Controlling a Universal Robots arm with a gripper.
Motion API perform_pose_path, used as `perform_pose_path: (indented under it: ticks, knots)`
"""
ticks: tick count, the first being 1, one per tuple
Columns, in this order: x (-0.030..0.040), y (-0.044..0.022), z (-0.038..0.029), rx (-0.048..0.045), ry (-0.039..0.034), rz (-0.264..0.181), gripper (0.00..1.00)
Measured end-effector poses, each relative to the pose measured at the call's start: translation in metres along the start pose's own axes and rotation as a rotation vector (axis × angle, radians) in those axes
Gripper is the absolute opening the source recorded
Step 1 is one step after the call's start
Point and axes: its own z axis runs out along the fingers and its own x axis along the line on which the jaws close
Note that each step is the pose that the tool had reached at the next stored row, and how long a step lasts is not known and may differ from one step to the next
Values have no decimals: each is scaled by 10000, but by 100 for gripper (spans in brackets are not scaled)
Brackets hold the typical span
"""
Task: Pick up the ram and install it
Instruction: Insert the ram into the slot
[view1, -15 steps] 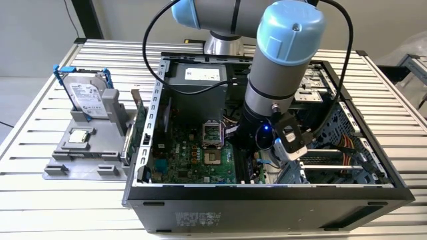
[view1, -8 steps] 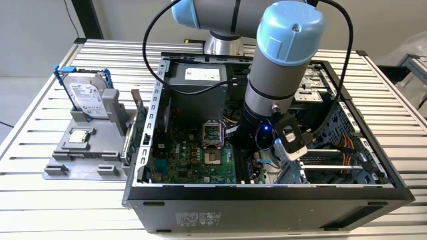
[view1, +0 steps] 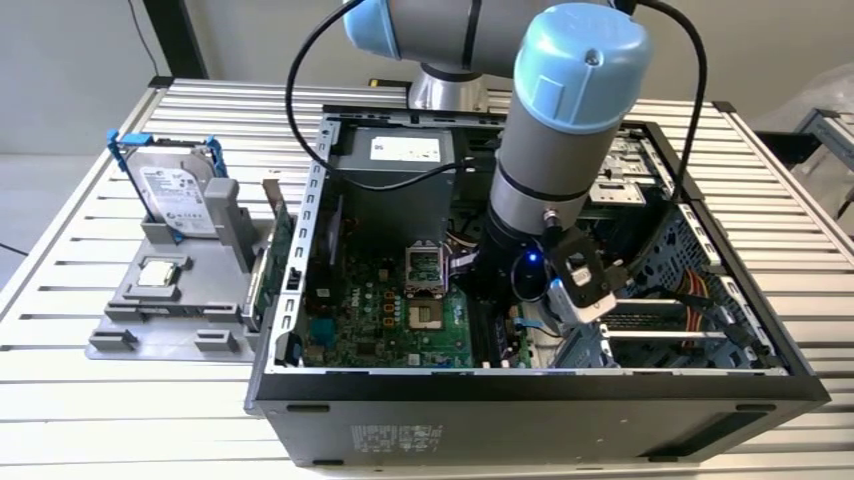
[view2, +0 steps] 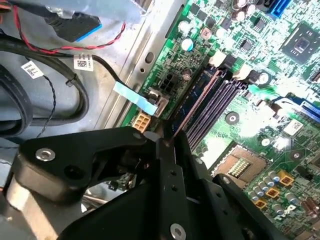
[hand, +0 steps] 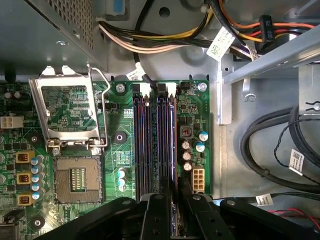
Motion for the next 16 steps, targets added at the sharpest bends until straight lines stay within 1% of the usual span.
perform_pose_path:
  ticks: [5, 7, 11, 14, 15, 16]
  knots:
    - [-7, 6, -216, 4, 2, 1, 100]
    - [-9, 7, -282, 5, 2, 1, 100]
    - [-11, 8, -336, 3, 5, 0, 100]
    - [-11, 8, -335, -5, 5, -2, 100]
    - [-11, 8, -336, -4, 5, -5, 0]
    - [-11, 7, -337, -3, 6, -8, 0]
